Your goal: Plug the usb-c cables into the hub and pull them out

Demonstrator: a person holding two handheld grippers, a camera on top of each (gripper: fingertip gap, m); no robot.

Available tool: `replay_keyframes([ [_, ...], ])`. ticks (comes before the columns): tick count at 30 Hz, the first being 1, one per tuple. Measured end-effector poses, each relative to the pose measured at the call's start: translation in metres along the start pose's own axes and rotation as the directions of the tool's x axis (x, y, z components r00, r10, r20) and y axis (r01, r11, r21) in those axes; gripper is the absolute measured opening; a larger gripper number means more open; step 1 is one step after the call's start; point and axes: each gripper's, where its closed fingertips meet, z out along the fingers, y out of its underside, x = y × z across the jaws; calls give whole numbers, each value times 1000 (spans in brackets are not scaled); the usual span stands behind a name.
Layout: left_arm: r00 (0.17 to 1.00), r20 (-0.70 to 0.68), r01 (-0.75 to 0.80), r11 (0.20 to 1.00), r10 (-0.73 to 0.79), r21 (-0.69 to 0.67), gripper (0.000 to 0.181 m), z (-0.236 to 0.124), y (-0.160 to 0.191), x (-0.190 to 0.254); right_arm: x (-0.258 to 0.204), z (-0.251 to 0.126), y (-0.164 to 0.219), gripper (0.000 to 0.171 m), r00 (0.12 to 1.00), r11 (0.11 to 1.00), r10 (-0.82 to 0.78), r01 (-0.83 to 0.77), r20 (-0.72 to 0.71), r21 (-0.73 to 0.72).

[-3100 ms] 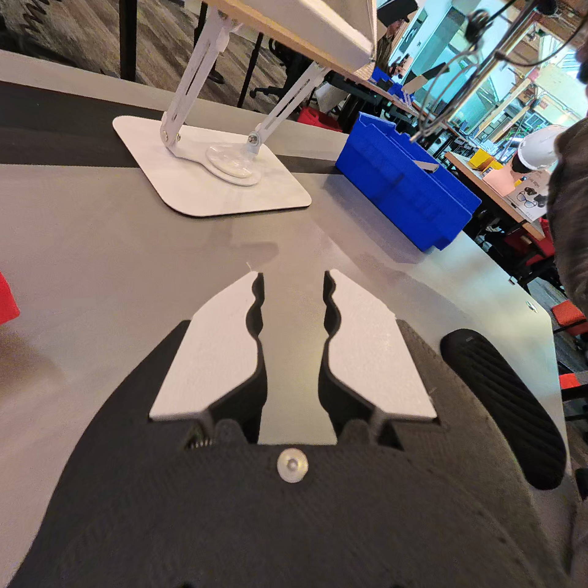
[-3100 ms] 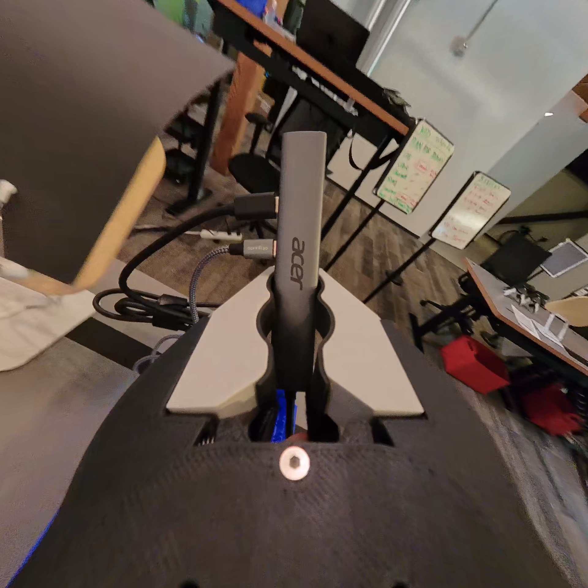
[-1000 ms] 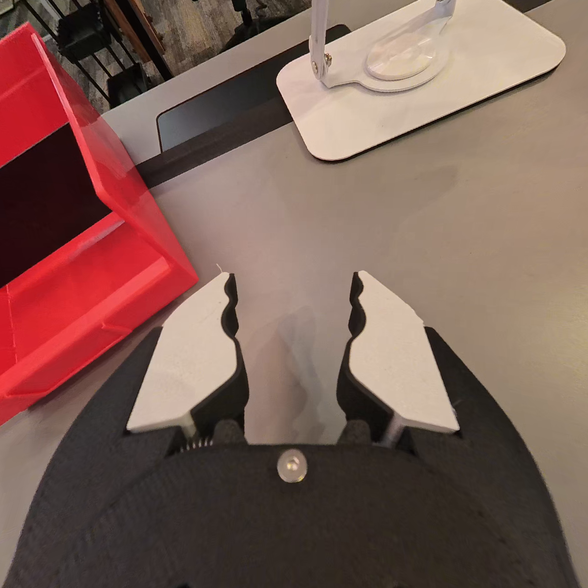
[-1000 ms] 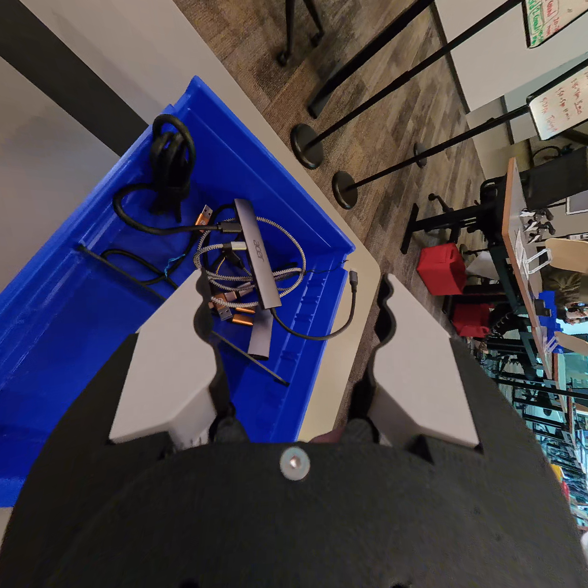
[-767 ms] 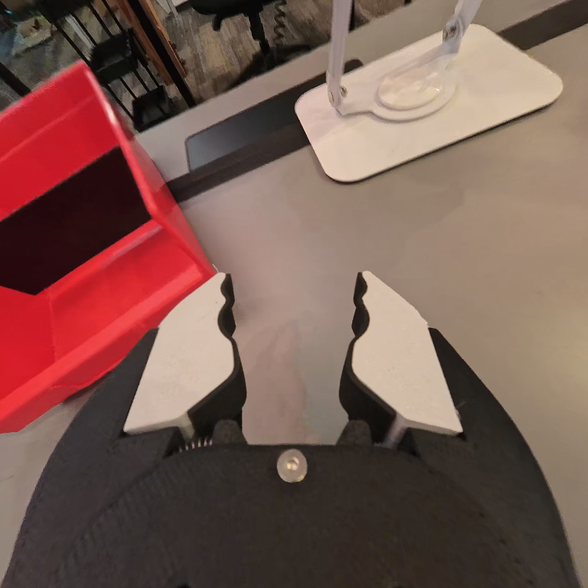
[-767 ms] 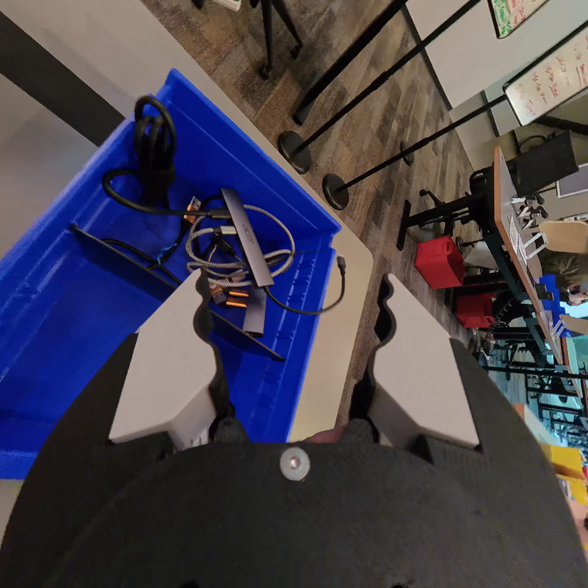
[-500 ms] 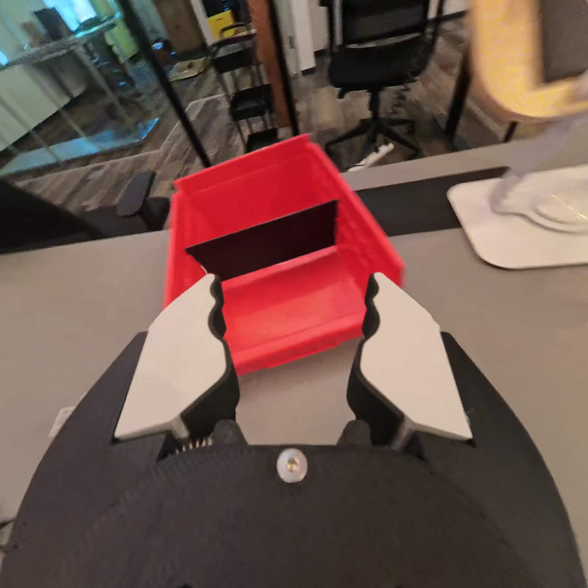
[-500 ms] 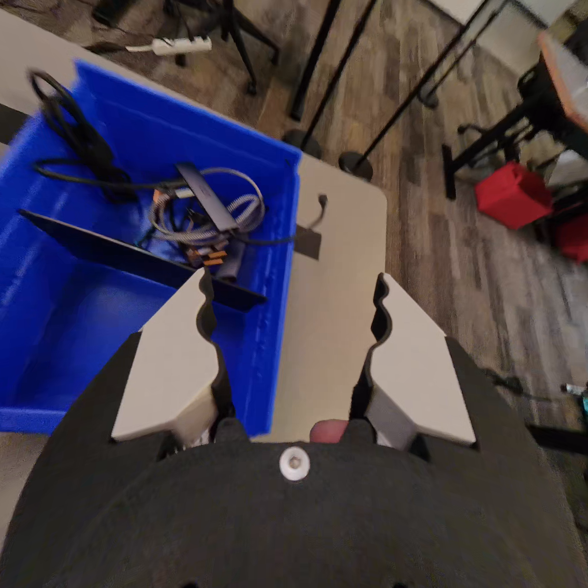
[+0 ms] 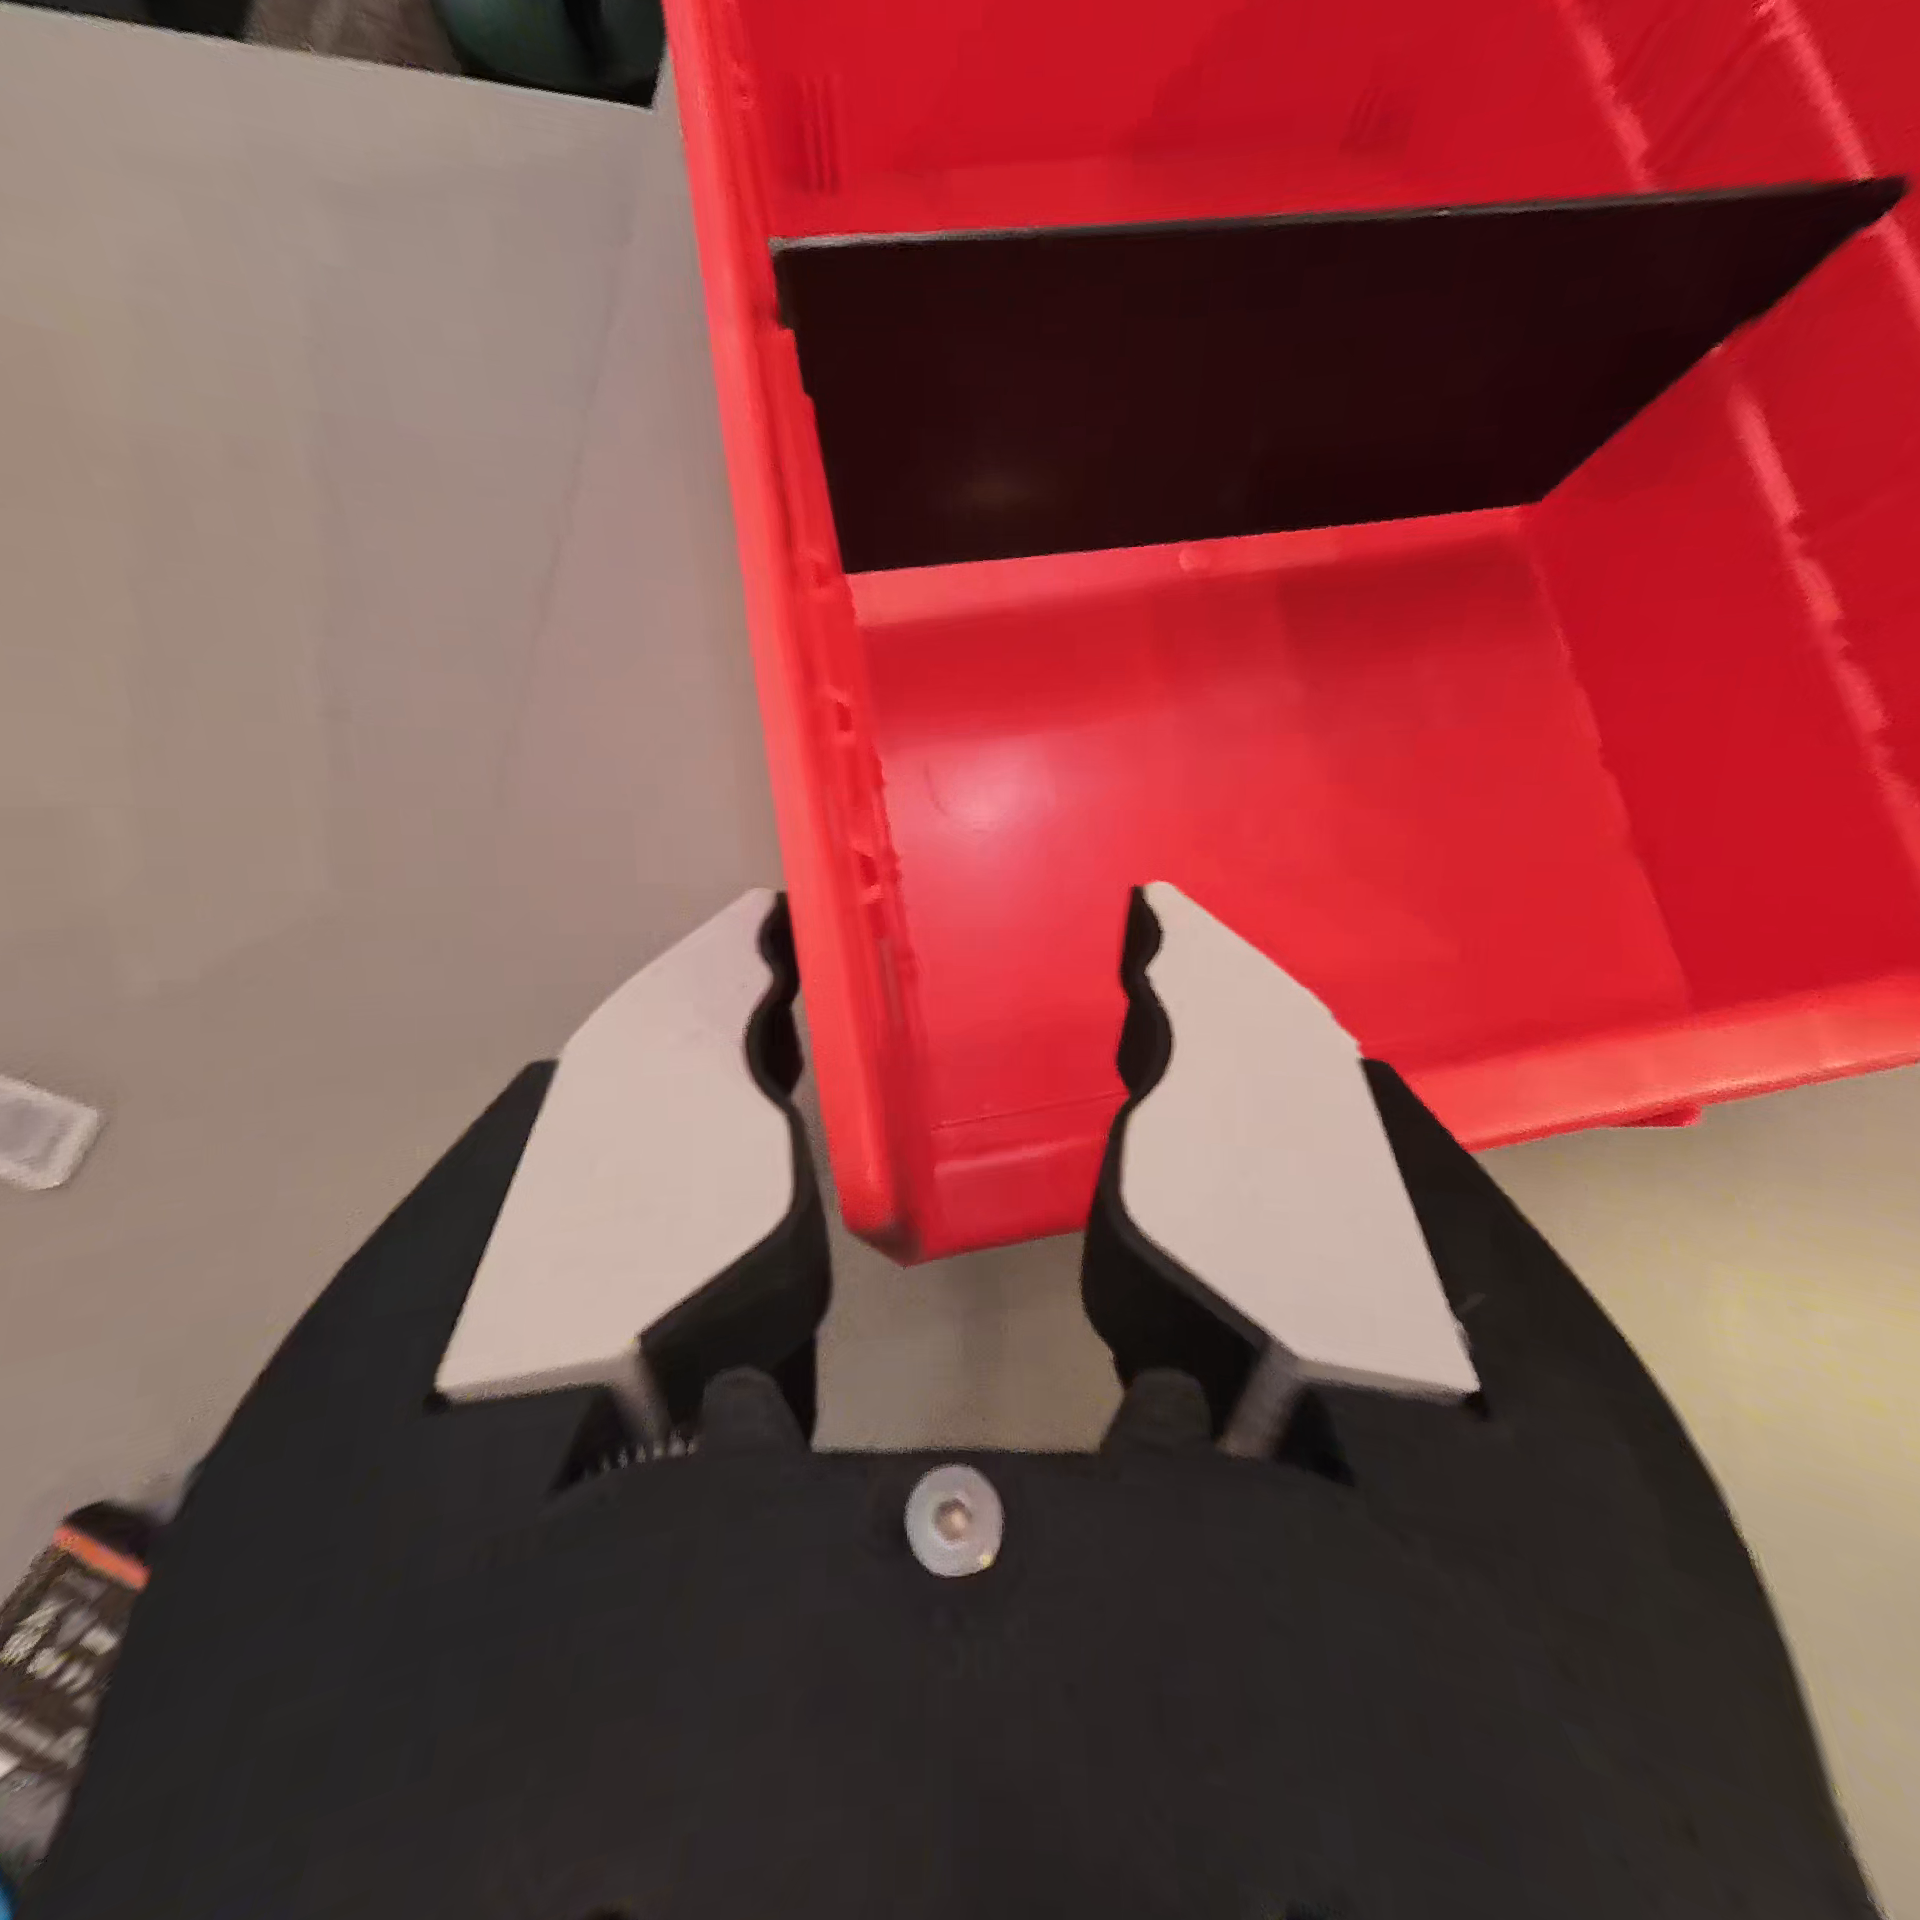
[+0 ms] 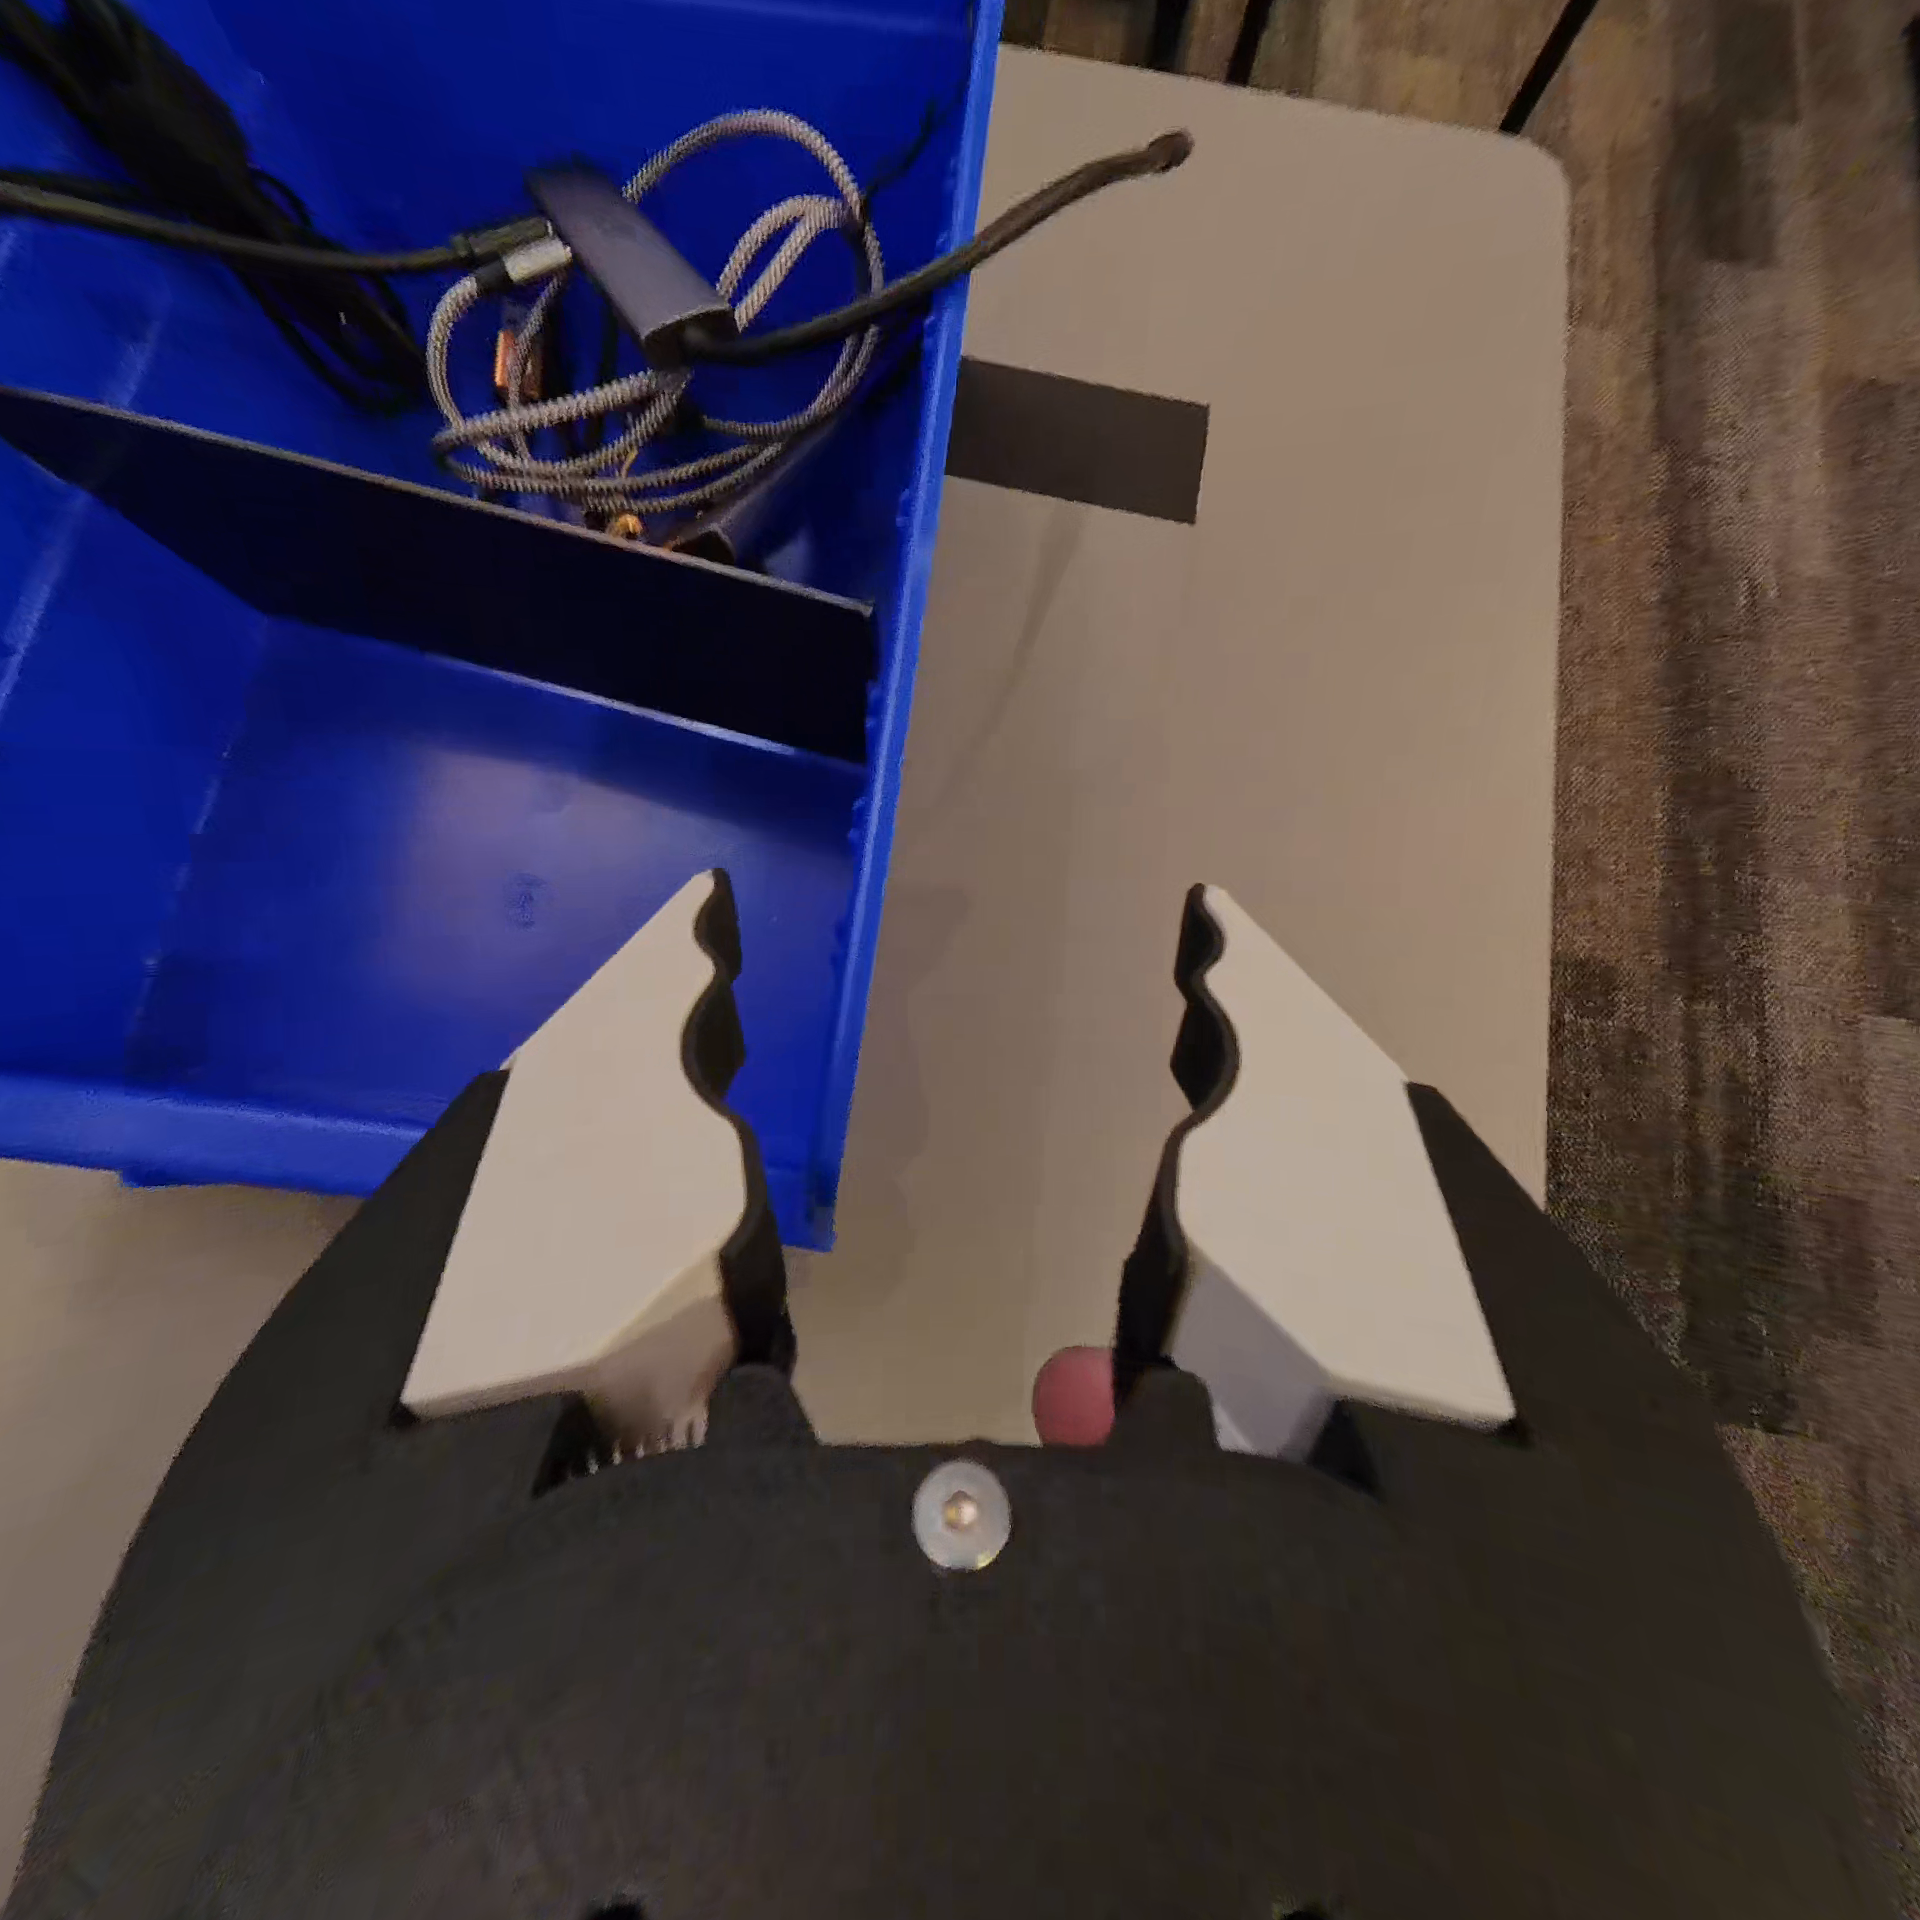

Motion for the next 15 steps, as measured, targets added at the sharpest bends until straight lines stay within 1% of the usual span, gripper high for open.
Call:
replay_keyframes([
  [1,1000,-20,16,1000,-17,-2,54,1,-1,1,0,4,4,78,1000,1000,-9,9,0,-21],
  [2,999,-26,23,1000,-24,-7,55,3,-2,0,0,9,8,74,1000,999,-20,20,1,-45],
  [3,999,-40,25,1000,-25,-12,53,4,-3,1,-2,13,11,65,1000,998,-26,26,15,-62],
  [4,998,-61,32,999,-33,-14,48,5,-4,2,-5,17,13,50,999,998,-21,23,36,-66],
  [5,995,-89,41,999,-42,-8,42,6,-6,3,-10,20,11,44,998,998,-13,17,65,-57],
  [7,991,-128,43,999,-43,1,37,9,-8,4,-19,26,12,32,993,998,-35,40,110,-52],
  [9,980,-185,71,997,-70,1,25,10,-10,6,-20,29,12,20,994,998,-39,45,104,-52],
  [12,976,-212,58,998,-53,16,22,11,-13,7,-24,27,12,2,995,996,-54,60,88,-68],
  [15,969,-236,77,997,-70,21,12,11,-14,7,-32,19,12,2,996,995,-46,52,75,-88],
])
